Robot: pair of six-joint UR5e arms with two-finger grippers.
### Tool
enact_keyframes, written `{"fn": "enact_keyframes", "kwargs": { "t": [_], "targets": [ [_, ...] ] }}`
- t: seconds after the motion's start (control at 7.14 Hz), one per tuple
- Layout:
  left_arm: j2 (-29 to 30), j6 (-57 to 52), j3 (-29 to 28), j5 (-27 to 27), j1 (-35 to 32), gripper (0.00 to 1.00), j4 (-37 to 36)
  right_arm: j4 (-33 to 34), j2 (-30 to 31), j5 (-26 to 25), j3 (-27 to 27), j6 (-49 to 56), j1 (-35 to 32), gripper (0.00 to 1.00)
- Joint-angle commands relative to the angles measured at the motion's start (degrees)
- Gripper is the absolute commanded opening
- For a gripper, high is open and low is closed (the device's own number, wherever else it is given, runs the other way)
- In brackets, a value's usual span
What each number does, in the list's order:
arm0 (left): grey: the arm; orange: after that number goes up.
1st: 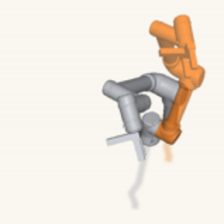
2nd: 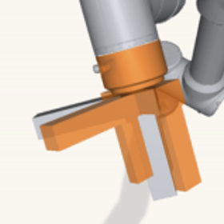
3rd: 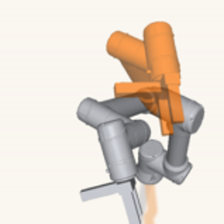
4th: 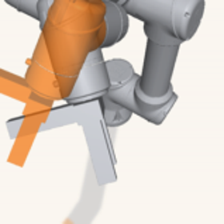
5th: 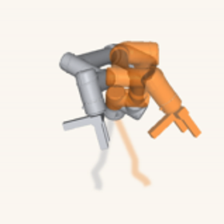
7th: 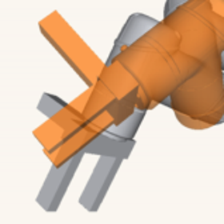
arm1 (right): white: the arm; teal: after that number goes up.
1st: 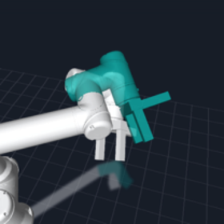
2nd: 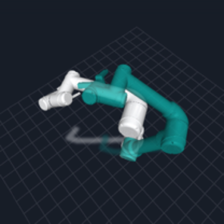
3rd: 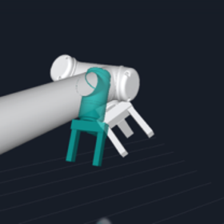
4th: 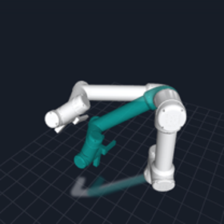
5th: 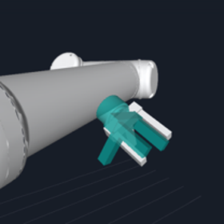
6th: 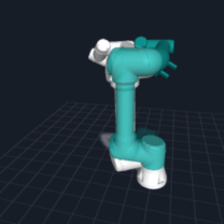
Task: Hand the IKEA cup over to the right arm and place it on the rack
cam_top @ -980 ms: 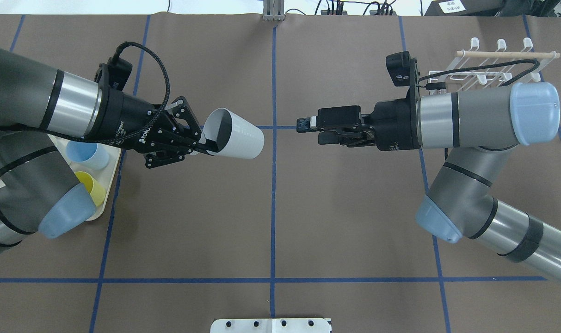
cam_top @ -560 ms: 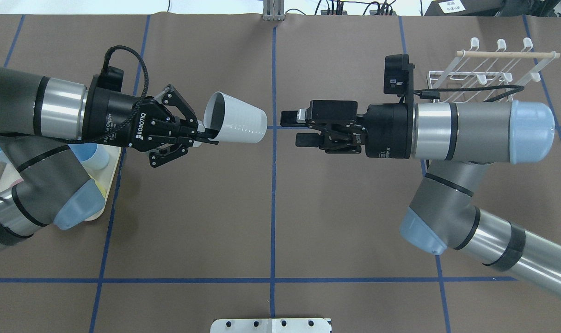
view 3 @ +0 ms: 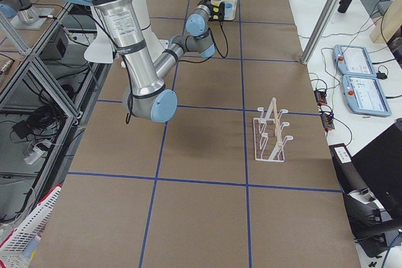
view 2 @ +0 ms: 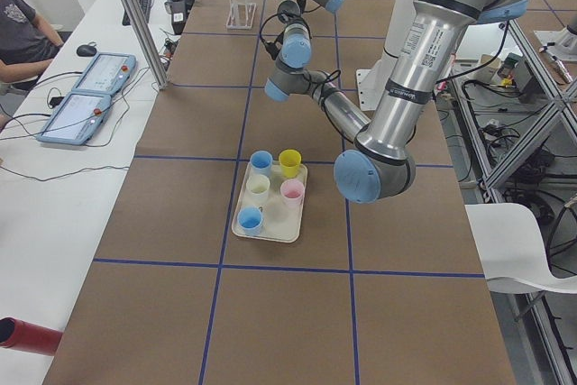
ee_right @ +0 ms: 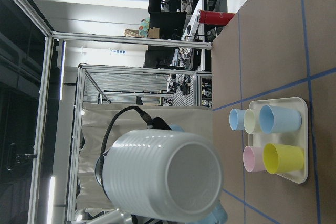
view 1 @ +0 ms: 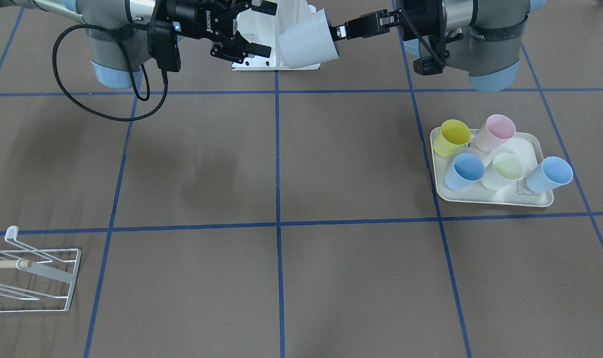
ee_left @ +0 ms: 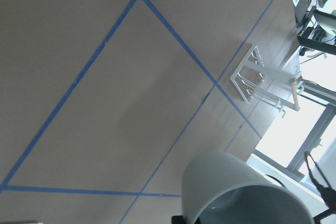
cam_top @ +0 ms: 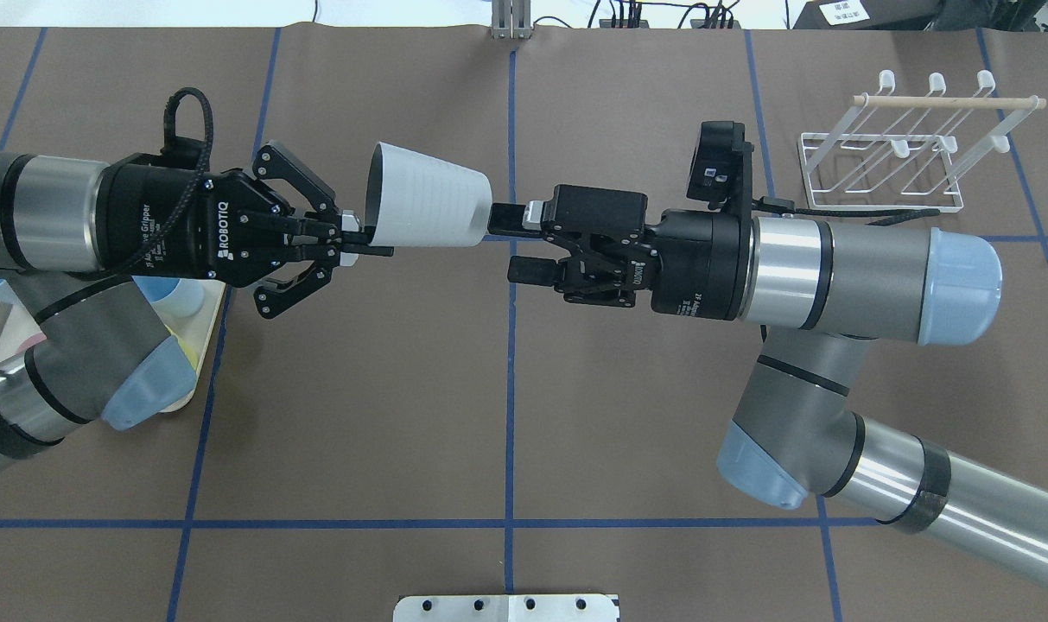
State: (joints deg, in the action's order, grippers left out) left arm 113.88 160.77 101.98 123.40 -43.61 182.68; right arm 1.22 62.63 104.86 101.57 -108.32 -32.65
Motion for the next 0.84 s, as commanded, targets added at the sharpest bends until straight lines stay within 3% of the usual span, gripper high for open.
{"fn": "enact_keyframes", "kwargs": {
  "t": [0.0,0.28,0.7],
  "targets": [
    [0.0,4.8,0.2,-0.2,0.3,0.0,3.0,-0.2,-0.6,-1.5,-0.1,-1.4,0.1,0.95],
    [0.2,8.1,0.3,-2.9,0.6,0.0,5.7,-4.8,-0.7,-4.7,-0.9,-3.0,1.4,0.97],
    [0.1,10.4,0.9,-4.9,2.2,0.0,7.3,-5.7,-1.9,-6.6,-0.9,-3.0,2.4,0.98]
  ]
}}
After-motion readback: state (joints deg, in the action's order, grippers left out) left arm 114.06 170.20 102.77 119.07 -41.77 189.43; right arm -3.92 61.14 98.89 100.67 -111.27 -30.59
